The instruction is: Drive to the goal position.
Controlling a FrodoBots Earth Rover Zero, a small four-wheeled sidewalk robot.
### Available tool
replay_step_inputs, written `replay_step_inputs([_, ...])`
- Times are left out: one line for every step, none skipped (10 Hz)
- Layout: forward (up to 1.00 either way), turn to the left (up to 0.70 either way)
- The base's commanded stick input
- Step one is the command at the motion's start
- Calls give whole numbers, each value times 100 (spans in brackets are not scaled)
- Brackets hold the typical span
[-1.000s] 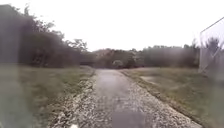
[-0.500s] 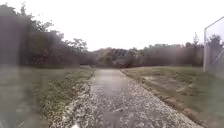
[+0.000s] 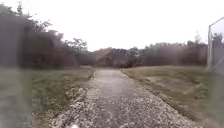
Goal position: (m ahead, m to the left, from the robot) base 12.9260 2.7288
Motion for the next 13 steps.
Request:
replay_step_inputs([70,0])
replay_step_inputs([70,0])
replay_step_inputs([70,0])
replay_step_inputs([70,0])
replay_step_inputs([70,0])
replay_step_inputs([70,0])
replay_step_inputs([70,0])
replay_step_inputs([70,0])
replay_step_inputs([70,0])
replay_step_inputs([70,0])
replay_step_inputs([70,0])
replay_step_inputs([70,0])
replay_step_inputs([70,0])
